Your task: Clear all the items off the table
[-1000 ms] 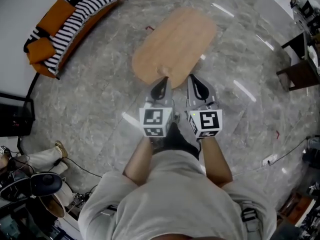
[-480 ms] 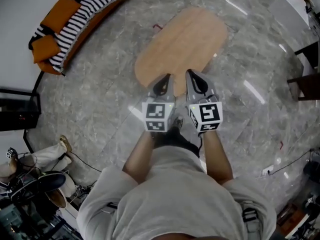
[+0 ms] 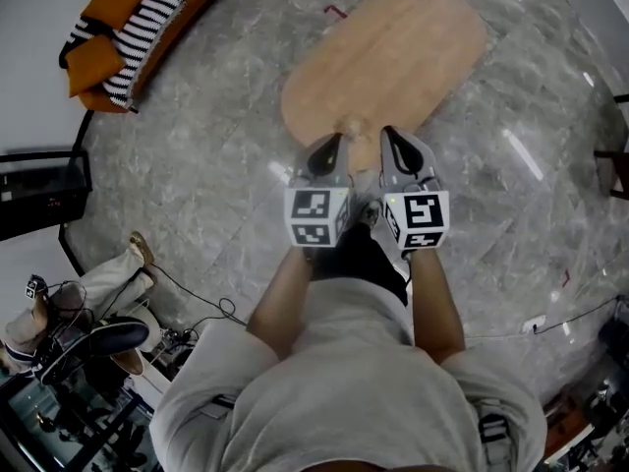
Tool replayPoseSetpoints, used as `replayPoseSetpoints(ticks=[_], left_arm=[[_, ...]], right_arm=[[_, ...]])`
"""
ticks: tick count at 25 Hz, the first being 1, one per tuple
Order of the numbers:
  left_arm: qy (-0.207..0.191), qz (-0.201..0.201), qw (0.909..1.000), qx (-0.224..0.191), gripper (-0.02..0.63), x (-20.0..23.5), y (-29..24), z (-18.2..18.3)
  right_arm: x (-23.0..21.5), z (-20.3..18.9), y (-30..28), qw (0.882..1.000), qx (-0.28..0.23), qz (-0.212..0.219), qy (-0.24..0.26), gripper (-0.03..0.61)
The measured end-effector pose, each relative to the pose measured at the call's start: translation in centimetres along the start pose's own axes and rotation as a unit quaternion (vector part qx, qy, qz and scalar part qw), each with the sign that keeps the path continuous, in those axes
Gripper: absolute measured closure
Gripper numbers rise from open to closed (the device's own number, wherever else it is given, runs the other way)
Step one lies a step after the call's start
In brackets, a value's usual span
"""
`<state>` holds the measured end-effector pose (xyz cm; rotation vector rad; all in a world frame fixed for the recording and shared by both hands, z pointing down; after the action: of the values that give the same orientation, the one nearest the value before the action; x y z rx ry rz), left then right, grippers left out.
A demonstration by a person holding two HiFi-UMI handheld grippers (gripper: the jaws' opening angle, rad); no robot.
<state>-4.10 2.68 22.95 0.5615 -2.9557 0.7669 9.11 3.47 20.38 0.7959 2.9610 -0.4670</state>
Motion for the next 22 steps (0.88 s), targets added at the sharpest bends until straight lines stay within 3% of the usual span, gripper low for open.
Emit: replayPoseSetpoints(ticks=[6,11,15,22], left_arm=[[0.034,0.011,0.9983,0.047,0.594,2.8,-5.1,-4.0],[-0.003,0.035,0.9952,0.092,0.594,5.0,-9.6,-9.5],[0.017,0.017,0.9922,0.122,0.594,6.2,-12.6,-13.1],[0.008,-0.007,0.9867,0.162,0.594,6.8,-17.0,-17.8]], right_arm=[[-1.8,-5.7,-4.8,0.998,0.053,0.007,-0.026,0.572],[-3.3,-12.1,-9.1,0.993,0.102,0.018,-0.047,0.572],[-4.3,-15.7,-11.1,0.990,0.110,0.015,-0.083,0.572],[-7.2,-22.1,-12.8,0.982,0.150,-0.007,-0.115,0.572]])
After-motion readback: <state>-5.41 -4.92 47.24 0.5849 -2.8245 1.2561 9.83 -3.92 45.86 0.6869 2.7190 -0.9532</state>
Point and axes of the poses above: the fingertips, and each gripper's own axes: y backward along the fingers, x to its left, z out of its top, the point moved 6 cm from there along y, backward along the fingers, and after that the axes turned 8 degrees about z, right-handed, at the moved point
